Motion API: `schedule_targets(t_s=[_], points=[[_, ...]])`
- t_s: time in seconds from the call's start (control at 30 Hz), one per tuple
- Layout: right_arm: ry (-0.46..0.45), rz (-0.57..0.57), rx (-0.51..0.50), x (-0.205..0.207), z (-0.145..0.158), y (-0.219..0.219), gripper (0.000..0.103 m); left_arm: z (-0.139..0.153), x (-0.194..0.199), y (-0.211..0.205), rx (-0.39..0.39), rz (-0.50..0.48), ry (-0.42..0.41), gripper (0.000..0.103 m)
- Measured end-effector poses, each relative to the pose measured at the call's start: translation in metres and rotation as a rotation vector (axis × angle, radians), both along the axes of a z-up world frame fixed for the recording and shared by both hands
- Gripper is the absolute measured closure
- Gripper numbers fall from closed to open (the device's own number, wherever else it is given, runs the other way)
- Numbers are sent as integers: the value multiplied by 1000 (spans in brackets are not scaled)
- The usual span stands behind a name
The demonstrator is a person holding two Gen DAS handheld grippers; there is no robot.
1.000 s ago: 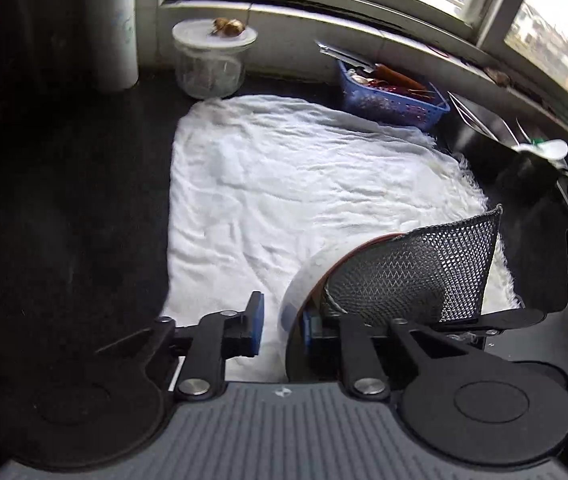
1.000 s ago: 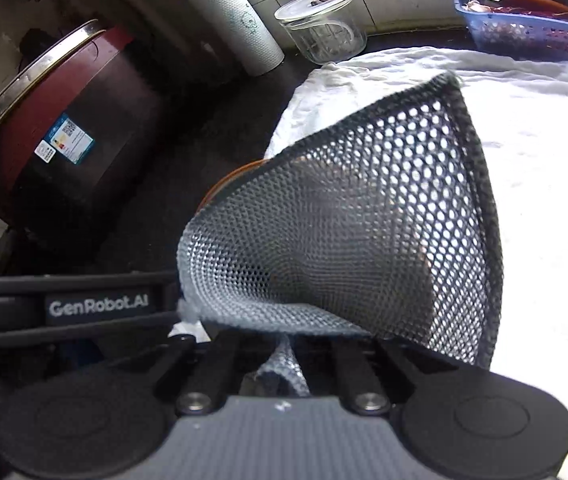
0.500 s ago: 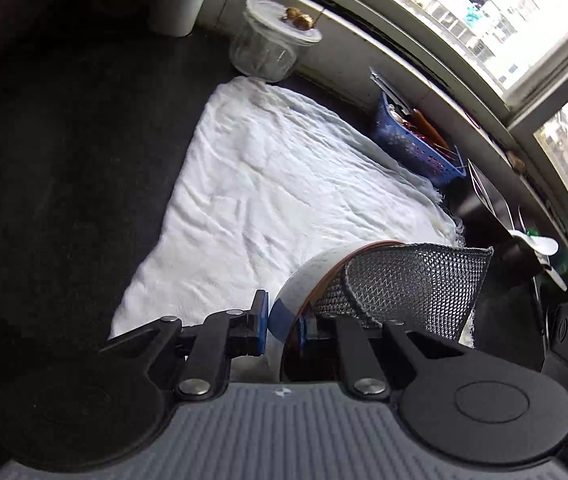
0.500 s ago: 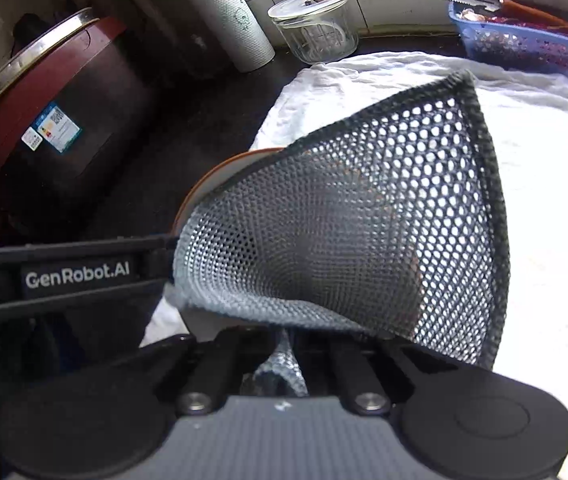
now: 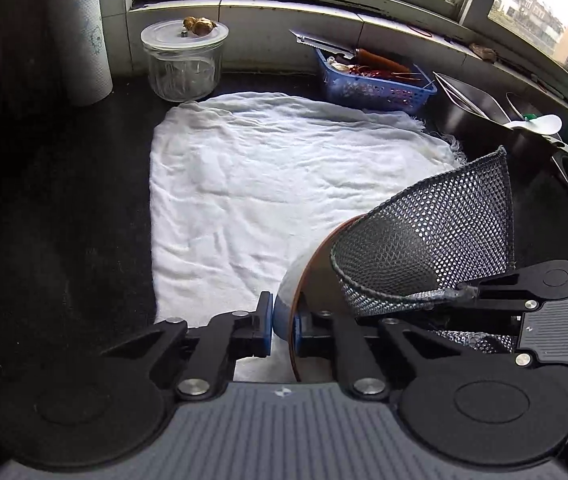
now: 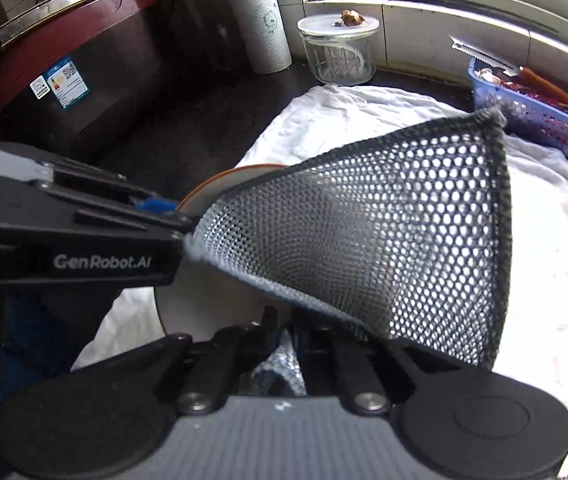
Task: Clean bowl
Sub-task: 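Wipe the mesh cloth across the bowl's outer base with the right gripper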
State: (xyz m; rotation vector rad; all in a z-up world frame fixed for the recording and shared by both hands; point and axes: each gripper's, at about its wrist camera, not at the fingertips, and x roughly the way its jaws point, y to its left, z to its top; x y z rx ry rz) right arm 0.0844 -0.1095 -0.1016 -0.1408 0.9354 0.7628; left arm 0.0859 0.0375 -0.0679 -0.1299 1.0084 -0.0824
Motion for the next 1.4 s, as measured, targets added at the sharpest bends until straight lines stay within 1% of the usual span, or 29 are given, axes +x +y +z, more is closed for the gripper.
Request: schedule_targets(t_s=[0.03,0.1,0.17,0.4,0.57,0.67,0.77,0.9,0.93,1.0,1.1,1.17,1.2,1.27,1.3,1.4], points=[[-20,4,-10,-1,2,-1,89,0,0,1,-6,14,4,94],[-60,13,-31,-4,5,-2,77,-1,1,2,-17,34,10,94],[-95,28,-48,-7,8,3,72,-1,2,4,-31,53,16,94],[-189,103,-124,-20,12,10,71,-3,4,9,-65,90,29,94],[-251,168,-115,-31,30,4,72,-6,5,12,-66,100,37,94],[-273,151,-110,-34,36,-2,72,-7,6,12,-66,98,39,94],[-274,110,-87,-34,45,-12,70,-6,6,11,-62,93,36,94],[-256,44,-81,-26,53,-25,61,-5,6,10,-58,90,33,94],[-248,23,-94,-22,51,-26,58,-5,6,10,-58,89,32,94],[-225,-12,-100,-14,46,-28,56,-4,6,8,-54,85,30,94],[-150,-46,-81,-2,36,-28,54,-4,5,7,-47,81,28,94],[-123,-57,-74,2,31,-25,49,-4,5,7,-46,79,27,94],[-123,-55,-92,2,27,-22,49,-4,5,7,-47,79,27,94],[-125,-61,-127,4,19,-17,53,-4,5,7,-49,80,28,94],[-126,-68,-121,4,18,-18,56,-4,4,7,-49,80,28,94],[-124,-77,-103,3,20,-23,60,-4,4,8,-52,79,28,94]])
